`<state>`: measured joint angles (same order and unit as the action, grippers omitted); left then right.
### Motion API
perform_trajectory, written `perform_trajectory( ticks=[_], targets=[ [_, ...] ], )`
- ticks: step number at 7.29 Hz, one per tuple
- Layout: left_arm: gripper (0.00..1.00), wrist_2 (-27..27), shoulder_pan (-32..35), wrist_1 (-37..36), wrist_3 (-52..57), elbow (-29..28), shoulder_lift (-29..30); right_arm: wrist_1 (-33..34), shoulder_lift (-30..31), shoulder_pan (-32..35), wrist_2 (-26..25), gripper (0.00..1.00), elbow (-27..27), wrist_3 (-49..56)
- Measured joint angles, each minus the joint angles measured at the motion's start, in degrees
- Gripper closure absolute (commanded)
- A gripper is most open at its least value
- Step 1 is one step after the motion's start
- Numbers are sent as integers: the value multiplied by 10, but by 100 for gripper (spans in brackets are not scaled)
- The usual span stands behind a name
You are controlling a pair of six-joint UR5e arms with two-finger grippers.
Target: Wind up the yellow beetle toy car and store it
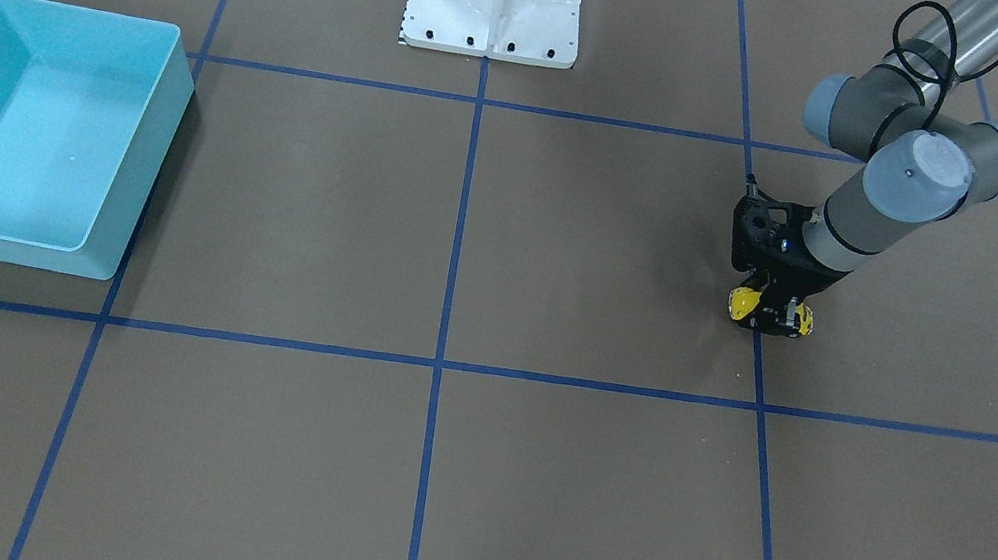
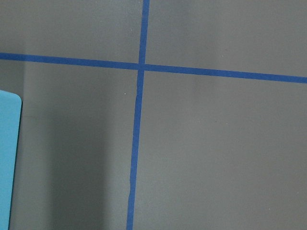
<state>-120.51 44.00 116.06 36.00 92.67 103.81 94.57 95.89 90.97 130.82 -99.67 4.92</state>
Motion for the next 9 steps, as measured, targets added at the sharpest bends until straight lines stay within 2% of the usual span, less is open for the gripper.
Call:
perform_trajectory(
  ticks=[9],
  targets=[
    [100,-32,14,57,2,-19,-26,0,0,-1,0,0,0,0]
  ],
)
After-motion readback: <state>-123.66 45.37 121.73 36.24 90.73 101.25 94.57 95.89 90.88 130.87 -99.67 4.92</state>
